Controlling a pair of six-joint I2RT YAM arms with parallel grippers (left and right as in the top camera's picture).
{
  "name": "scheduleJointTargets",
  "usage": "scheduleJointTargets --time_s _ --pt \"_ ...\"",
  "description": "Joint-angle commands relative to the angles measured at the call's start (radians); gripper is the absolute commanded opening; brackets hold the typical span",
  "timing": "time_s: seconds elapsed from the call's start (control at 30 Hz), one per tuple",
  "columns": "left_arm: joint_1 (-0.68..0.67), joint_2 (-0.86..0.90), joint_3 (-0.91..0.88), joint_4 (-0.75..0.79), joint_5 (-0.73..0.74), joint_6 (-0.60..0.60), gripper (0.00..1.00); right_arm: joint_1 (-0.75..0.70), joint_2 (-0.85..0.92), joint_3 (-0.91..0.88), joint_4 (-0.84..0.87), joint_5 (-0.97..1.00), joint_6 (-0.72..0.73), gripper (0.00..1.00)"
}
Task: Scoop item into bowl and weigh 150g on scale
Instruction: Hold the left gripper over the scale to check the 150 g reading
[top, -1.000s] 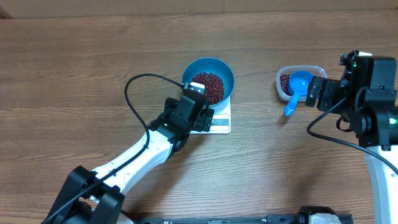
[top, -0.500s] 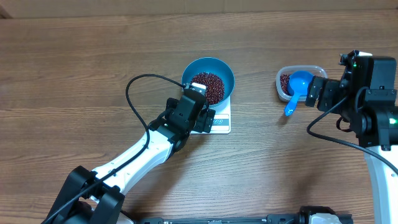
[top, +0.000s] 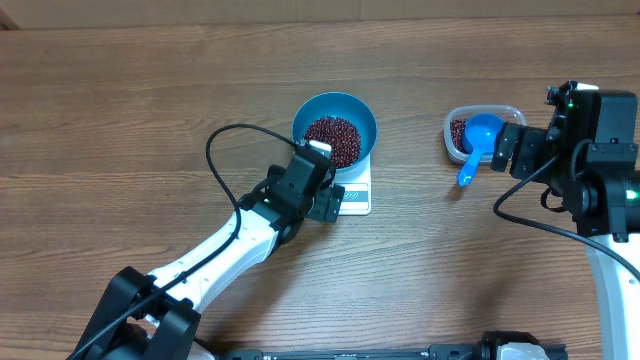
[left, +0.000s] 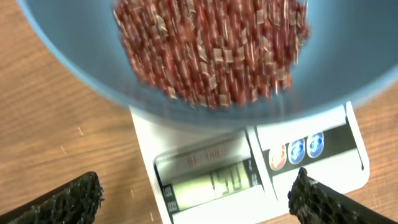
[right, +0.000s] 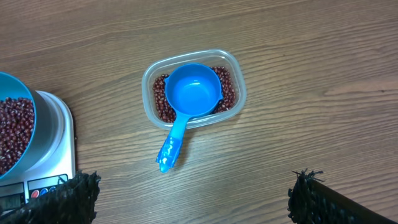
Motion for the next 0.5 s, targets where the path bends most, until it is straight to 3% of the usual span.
scheduleJointTargets --time_s 0.0,0.47 --pt "-0.005 0.010 -0.003 -0.041 0.083 0.009 0.99 -0.002 -0.001 0.032 0.005 0.008 -0.004 1.00" --pt "-0.006 0.000 -0.003 -0.156 0.113 -0.048 1.00 -0.002 -0.001 0.032 0.005 0.008 -0.004 1.00"
